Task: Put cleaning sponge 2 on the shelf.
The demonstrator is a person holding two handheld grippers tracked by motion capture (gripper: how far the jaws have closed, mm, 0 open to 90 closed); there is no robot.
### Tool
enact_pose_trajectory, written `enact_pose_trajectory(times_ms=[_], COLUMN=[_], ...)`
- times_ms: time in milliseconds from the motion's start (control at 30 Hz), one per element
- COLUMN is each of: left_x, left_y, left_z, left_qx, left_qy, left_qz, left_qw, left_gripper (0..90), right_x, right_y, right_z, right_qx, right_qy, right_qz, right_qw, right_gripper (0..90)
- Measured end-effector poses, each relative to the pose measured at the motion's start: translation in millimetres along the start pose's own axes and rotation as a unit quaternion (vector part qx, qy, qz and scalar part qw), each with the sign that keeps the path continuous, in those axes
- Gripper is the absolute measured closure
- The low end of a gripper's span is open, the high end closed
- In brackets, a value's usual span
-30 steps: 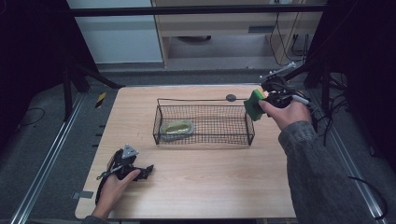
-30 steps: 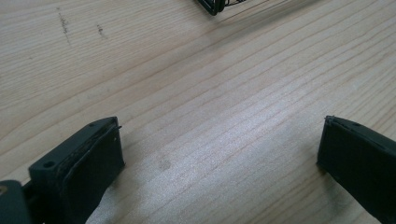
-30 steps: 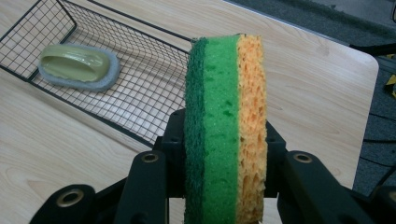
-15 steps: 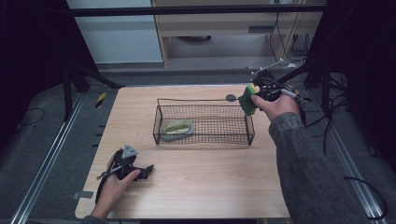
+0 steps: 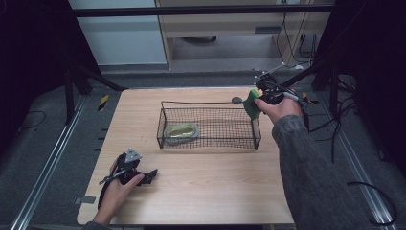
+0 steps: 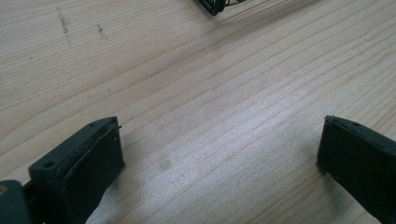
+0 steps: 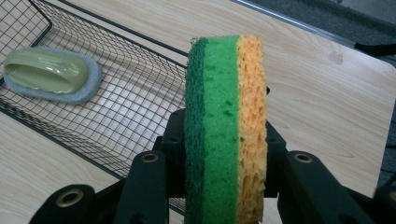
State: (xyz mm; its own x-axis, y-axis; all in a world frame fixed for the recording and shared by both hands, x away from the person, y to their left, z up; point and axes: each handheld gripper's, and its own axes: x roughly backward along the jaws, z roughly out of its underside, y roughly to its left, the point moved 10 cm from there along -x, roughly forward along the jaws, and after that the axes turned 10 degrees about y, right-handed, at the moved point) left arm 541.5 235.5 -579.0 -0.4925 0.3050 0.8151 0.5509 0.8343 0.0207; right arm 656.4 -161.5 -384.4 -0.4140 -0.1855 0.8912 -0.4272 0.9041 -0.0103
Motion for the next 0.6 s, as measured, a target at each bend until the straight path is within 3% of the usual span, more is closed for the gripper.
enact_pose_trajectory(times_ms=[600], left_x=[-0.1], left_y=[0.0], left_z=[-0.1], left_qx=[0.0], left_qy=[0.0], left_qz=[0.0], left_qw=[1.0], left_gripper=[0.0], right_x=[-41.3], right_y=[5.3], right_z=[12.5], right_qx=[0.019], right_qy=[0.039], right_qz=[0.002], right_qw=[0.9991], right_gripper=[64.7])
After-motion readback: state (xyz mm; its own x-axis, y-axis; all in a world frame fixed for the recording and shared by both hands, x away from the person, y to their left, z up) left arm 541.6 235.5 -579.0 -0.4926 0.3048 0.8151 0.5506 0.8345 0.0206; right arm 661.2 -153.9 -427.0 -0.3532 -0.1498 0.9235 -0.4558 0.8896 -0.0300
